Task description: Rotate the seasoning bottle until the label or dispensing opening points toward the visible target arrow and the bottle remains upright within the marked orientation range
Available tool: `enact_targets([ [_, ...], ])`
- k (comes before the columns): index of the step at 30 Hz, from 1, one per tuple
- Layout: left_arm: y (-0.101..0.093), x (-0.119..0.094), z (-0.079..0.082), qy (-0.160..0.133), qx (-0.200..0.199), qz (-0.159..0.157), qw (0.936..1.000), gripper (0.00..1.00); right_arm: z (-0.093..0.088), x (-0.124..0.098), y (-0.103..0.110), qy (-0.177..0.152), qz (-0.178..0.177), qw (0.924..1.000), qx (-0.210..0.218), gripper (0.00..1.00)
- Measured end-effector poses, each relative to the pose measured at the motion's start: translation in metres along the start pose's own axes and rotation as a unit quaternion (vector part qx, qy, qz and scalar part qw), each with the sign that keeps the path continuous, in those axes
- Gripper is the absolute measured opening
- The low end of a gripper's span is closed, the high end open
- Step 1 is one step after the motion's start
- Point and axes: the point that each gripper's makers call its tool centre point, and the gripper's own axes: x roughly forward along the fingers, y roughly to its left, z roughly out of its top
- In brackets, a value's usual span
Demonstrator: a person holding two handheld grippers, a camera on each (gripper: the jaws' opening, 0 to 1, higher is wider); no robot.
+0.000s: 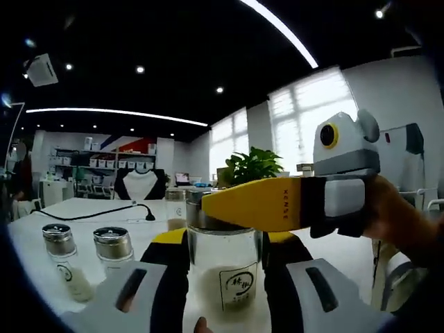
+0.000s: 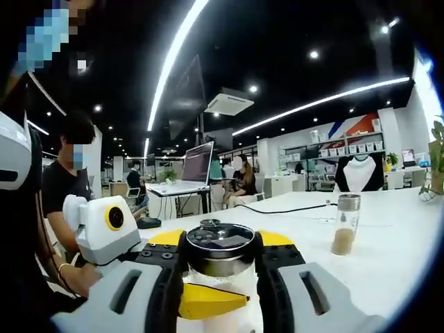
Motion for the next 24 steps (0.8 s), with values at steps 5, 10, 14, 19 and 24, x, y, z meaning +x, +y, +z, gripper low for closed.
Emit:
enact_targets([
  [5,0.001,0.001,0.003,-0.002,0.013,0.020,0.9997,0.42,-0.003,-0.002,-0.002,0.005,-0.025,0.9996,-0.008,0.37],
  [10,0.004,0.001,0.006,-0.008,0.017,0.032,0.9993,0.42,-0.003,-0.002,-0.003,0.004,-0.048,0.9986,-0.024,0.37],
  [14,0.005,0.001,0.004,-0.004,0.022,0.045,0.9987,0.42,-0.005,0.000,-0.005,0.006,-0.049,0.9988,-0.007,0.37],
  [19,0.010,-0.001,0.002,-0.001,0.014,0.056,0.9983,0.42,-0.007,0.004,-0.004,0.001,-0.049,0.9988,-0.002,0.37],
  [24,0.013,-0.002,0.003,0.004,0.037,0.056,0.9977,0.43,-0.005,0.007,-0.004,-0.005,-0.037,0.9993,0.008,0.36],
])
